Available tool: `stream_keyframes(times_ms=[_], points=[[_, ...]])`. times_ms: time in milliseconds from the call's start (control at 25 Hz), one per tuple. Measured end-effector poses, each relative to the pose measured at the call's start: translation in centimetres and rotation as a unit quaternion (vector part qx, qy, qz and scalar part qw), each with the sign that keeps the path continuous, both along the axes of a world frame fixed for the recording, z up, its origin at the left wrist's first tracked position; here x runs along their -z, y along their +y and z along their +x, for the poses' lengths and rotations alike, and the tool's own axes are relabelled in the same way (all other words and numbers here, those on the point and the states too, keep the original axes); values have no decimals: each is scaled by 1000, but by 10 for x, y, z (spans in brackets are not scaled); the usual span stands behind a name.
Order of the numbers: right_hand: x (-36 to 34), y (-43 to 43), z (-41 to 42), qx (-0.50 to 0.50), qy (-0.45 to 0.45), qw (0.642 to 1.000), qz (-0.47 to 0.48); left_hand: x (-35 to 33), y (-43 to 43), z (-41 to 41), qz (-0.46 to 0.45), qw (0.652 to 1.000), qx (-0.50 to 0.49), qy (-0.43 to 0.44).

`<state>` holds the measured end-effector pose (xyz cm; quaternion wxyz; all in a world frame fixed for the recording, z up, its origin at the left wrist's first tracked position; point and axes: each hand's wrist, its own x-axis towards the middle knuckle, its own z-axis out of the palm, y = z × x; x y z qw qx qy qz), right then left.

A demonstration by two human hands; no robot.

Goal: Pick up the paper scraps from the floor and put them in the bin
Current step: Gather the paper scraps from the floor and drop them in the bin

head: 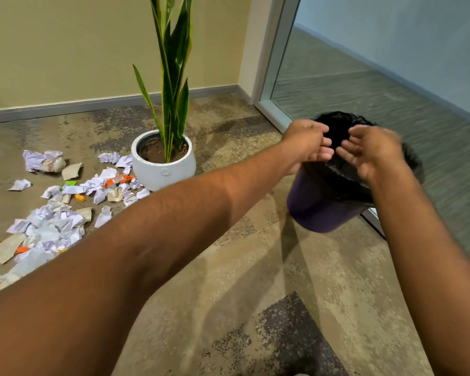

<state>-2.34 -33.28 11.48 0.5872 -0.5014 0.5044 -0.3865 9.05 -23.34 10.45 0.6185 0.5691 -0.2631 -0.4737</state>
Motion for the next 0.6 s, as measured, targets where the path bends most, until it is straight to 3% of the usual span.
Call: stream_keyframes(times_ms=[120, 240, 600], points=[[-1, 41, 39, -49, -35, 996, -72, 6, 46, 46, 13, 996, 14, -92], [13, 97, 84, -158, -21, 980, -115, 17, 112, 106, 60, 983, 21, -171], [125, 286, 188, -428, 52, 898, -88, 104, 361, 234, 298, 897, -17, -326]])
